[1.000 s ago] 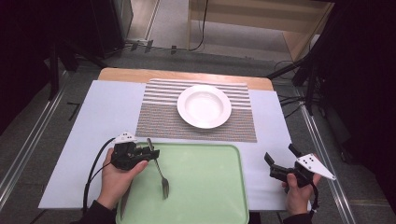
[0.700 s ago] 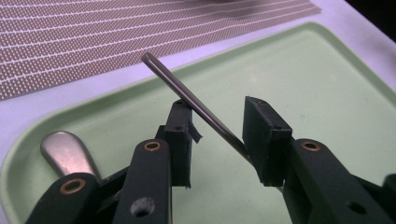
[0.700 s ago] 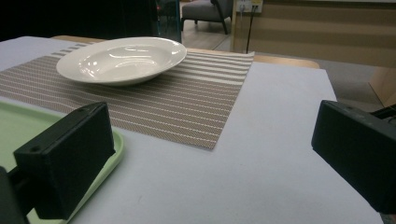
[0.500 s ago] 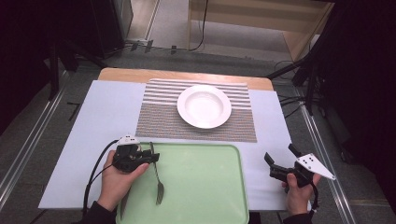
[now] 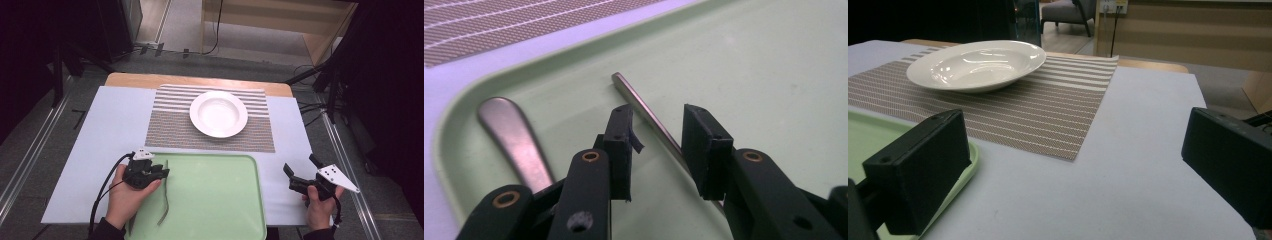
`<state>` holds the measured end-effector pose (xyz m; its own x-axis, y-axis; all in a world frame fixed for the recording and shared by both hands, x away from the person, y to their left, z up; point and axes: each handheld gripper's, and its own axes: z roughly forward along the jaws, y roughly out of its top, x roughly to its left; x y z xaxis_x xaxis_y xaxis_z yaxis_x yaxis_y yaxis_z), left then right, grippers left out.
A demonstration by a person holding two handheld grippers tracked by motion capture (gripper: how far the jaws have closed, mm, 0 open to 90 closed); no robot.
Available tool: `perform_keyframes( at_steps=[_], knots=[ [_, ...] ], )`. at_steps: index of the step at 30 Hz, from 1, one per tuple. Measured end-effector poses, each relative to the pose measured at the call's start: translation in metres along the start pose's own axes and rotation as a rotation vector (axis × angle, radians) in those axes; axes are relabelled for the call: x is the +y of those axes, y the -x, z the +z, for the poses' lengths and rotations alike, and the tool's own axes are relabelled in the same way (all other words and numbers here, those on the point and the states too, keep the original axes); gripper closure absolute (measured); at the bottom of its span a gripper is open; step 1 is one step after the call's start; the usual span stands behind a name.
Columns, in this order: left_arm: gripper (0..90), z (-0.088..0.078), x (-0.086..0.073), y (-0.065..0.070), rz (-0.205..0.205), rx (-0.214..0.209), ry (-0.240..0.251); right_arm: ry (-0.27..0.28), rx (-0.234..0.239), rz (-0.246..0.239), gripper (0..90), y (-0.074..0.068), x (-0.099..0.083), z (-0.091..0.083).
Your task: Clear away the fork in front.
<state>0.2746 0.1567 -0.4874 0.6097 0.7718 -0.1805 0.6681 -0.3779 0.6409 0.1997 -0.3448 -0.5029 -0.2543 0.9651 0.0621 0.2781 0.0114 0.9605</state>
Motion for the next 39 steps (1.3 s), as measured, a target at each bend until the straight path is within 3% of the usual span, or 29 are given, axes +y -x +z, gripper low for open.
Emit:
perform_keyframes(
  at_steps=[3,6,10,13,19,25,32,39],
  knots=[
    [62.4,-0.005,-0.003,0.000,0.011,0.003,0.012,0.007,-0.002,-0.005,0.0,0.001,0.000,0.000],
    [62.7,-0.014,-0.008,0.002,0.014,-0.024,0.039,0.000,-0.004,0.006,0.0,0.000,0.000,-0.002],
    [75.1,-0.024,-0.020,0.004,0.018,-0.075,0.067,0.006,-0.004,0.008,0.0,0.002,0.000,-0.002],
    [87.7,-0.029,-0.029,0.004,0.020,-0.151,0.060,0.003,-0.003,0.007,0.0,0.001,0.000,-0.001],
    [88.9,-0.033,-0.042,0.014,0.045,-0.192,0.025,0.000,-0.005,0.013,0.0,0.000,0.000,-0.002],
    [89.0,-0.029,-0.044,0.024,0.080,-0.207,-0.010,0.003,-0.006,0.010,0.0,0.001,0.000,-0.001],
    [88.9,-0.025,-0.043,0.028,0.074,-0.235,-0.010,0.001,-0.005,0.013,0.0,0.001,0.000,-0.001],
    [88.9,-0.029,-0.043,0.025,0.083,-0.233,-0.011,0.006,-0.008,0.003,0.0,0.002,0.000,-0.001]
  ],
)
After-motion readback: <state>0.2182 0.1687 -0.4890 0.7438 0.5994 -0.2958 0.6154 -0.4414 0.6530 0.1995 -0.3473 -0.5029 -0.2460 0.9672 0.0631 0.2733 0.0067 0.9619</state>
